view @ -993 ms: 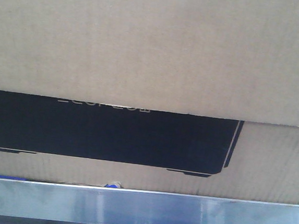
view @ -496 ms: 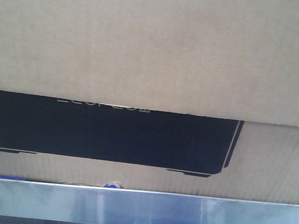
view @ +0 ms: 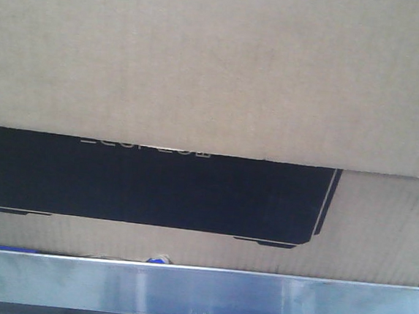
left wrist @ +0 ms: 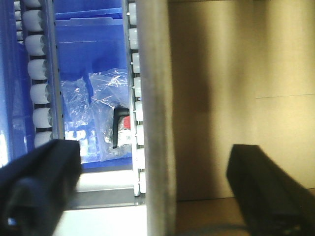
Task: Grab box from left shelf to table start
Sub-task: 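Close both grippers on the box side walls, then lift the box with both grippers and pull it off the shelf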
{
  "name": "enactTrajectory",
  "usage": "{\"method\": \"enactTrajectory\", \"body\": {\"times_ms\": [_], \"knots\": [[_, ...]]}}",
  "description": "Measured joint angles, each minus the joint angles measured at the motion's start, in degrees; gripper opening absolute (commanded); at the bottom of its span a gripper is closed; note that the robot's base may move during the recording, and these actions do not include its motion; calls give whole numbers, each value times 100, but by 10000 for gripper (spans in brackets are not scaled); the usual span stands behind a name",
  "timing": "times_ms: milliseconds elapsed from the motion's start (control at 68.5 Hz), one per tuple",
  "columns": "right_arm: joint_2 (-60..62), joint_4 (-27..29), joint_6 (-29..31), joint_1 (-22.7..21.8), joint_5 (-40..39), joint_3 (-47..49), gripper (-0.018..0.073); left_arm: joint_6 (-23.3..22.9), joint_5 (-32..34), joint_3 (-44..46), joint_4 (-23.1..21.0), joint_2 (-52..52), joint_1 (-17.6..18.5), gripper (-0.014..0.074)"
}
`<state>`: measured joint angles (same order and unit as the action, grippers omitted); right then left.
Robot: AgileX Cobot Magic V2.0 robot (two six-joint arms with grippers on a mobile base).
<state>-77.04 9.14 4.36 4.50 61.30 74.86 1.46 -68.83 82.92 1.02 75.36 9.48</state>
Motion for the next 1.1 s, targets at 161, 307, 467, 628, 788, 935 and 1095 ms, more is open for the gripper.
{"method": "enactTrajectory", "body": {"times_ms": [161, 307, 467, 628, 788, 935, 1095], "knots": [[-24, 86, -31, 26, 0, 13, 34, 0, 0, 0, 0, 0, 0, 124], [-24, 44, -67, 25, -13, 26, 55, -21, -27, 0, -159, 9, 0, -110], [-24, 44, -78, 25, -13, 26, 57, -69, -27, 0, -159, 9, 0, -92], [-24, 44, -78, 25, -13, 26, 57, -69, -27, 0, -204, 9, 0, -92], [-24, 44, -78, 25, 10, 26, 57, -69, -17, 0, -213, 9, 0, -92], [2, 33, -89, 25, 10, 26, 57, -80, -17, -11, -322, -73, 0, -92], [417, 12, -89, 25, 64, 26, 57, -196, -134, -24, -391, -615, 0, -92]]}}
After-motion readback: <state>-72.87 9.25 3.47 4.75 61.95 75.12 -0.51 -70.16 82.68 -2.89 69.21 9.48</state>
